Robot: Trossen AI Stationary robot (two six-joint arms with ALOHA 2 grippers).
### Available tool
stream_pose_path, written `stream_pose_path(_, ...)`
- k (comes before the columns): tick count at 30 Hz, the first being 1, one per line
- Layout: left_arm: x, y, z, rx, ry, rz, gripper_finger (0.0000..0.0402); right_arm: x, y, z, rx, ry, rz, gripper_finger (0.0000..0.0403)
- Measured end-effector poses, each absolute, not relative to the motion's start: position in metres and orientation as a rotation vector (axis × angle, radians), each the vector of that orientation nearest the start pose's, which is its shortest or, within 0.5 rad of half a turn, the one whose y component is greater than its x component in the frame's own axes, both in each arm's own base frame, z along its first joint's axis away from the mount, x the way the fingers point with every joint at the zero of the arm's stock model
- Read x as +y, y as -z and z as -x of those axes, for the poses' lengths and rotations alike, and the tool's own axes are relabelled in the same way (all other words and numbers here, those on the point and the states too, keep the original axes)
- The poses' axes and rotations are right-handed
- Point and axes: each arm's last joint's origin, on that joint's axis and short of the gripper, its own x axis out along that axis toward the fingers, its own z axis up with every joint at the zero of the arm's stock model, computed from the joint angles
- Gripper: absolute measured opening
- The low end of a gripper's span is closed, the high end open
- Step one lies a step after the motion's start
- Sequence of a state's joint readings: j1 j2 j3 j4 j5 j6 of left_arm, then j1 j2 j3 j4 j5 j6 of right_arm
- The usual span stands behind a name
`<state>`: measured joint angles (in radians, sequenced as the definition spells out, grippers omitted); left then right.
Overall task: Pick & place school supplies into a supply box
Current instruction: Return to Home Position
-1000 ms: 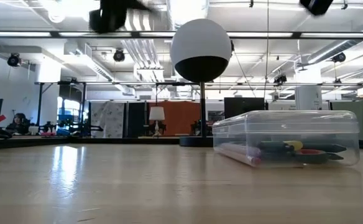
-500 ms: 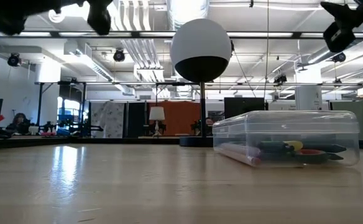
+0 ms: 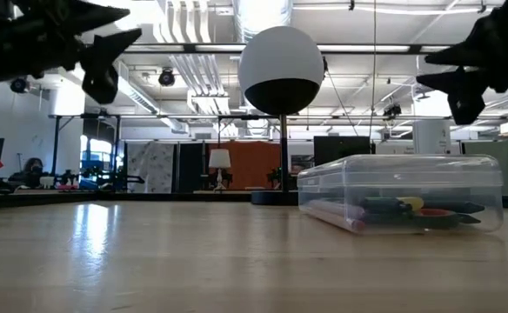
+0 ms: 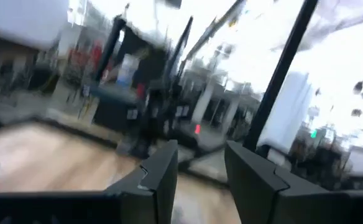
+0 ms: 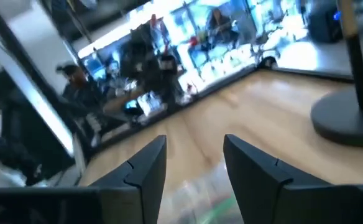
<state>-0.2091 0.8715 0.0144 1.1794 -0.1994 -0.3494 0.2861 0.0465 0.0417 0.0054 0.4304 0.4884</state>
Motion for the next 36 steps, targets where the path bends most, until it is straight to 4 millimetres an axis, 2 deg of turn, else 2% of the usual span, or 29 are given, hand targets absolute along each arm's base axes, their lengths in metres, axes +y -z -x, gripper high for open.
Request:
stream_pose_path(11,-0.026,-0.186,-0.148,-0.142,0.036,0.395,0.0118,0.017,-0.169,-0.102,0.037,0.174,-0.459,0.0153)
stream_pose_path(19,-0.026,-0.174,-0.152,-0.071,0.023,0.381,0.0118,0.015,-0.169,-0.098,-0.046,0.165,-0.491,0.0153)
stream_pose_path(25,-0.027,-0.167,-0.155,-0.018,0.013,0.37,0.0118,0.01,-0.176,-0.094,-0.152,0.179,-0.524,0.0153)
stream_pose_path(36,-0.029,-0.151,-0.161,0.102,-0.009,0.344,0.0118,0.01,-0.175,-0.095,-0.143,0.181,-0.521,0.0153)
